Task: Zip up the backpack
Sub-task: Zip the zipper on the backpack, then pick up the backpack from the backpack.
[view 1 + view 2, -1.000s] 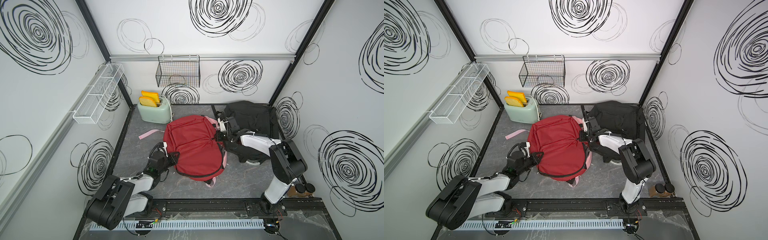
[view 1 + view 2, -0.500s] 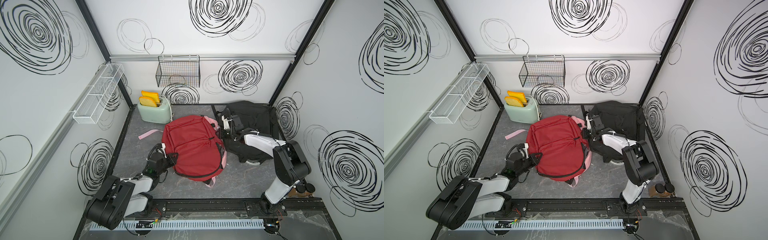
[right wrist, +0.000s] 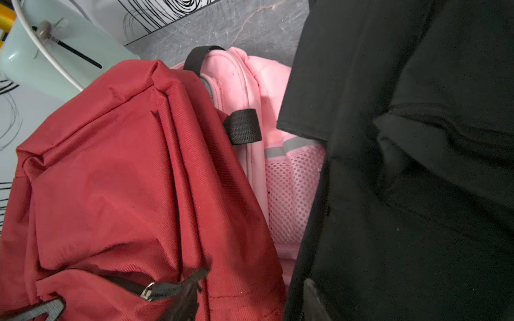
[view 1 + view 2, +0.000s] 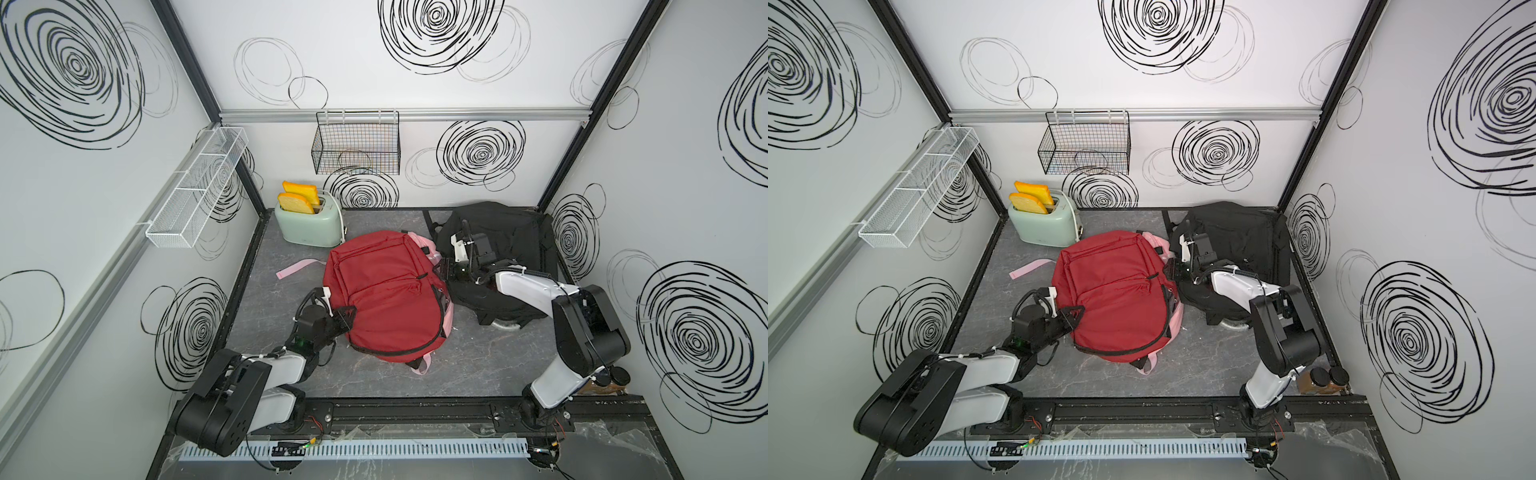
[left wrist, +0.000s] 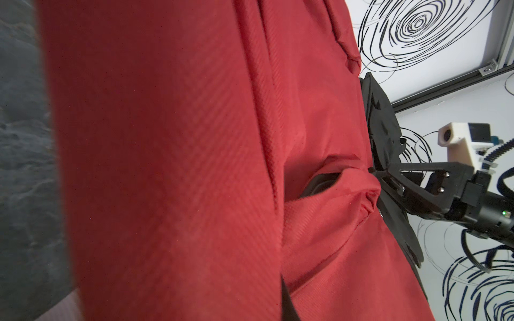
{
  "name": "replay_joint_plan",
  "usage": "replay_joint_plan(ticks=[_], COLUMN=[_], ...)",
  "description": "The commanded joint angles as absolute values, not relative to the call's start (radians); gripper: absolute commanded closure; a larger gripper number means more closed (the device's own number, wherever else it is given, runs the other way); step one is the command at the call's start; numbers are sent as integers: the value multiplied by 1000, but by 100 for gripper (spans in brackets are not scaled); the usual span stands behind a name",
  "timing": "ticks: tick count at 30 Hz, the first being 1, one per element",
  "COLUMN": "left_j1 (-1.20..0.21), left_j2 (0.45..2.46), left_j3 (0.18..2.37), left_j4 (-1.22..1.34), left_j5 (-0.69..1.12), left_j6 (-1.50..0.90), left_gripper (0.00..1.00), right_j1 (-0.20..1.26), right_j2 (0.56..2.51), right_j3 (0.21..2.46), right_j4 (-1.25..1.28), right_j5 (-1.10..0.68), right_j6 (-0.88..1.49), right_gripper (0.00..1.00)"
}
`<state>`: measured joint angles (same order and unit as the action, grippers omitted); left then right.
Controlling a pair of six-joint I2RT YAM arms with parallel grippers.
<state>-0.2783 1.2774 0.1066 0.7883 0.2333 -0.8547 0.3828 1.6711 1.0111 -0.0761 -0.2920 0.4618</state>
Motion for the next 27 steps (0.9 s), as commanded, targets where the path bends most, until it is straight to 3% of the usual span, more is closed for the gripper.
replay_joint_plan(ticks=[1,23,25,27], left_j1=[-259,-262,-261,-262], left_j2=[1292,1313,1315,1315], left_j3=[89,95,95,95], left_j4=[781,796,798,799], left_j5=[174,182,183,183], left_j6=[-861,-857,-859,-859], left_gripper=[100,100,100,100], right_j1=[383,463,479,503], right_j2=[1697,1907,1898,1890], right_j3=[1010,1171,1175,1189], right_j4=[-49,0,-5,-29], right_j5=[-335,-408,-401,-371], right_j6=[474,470,462,446], right_gripper=[33,36,43,62])
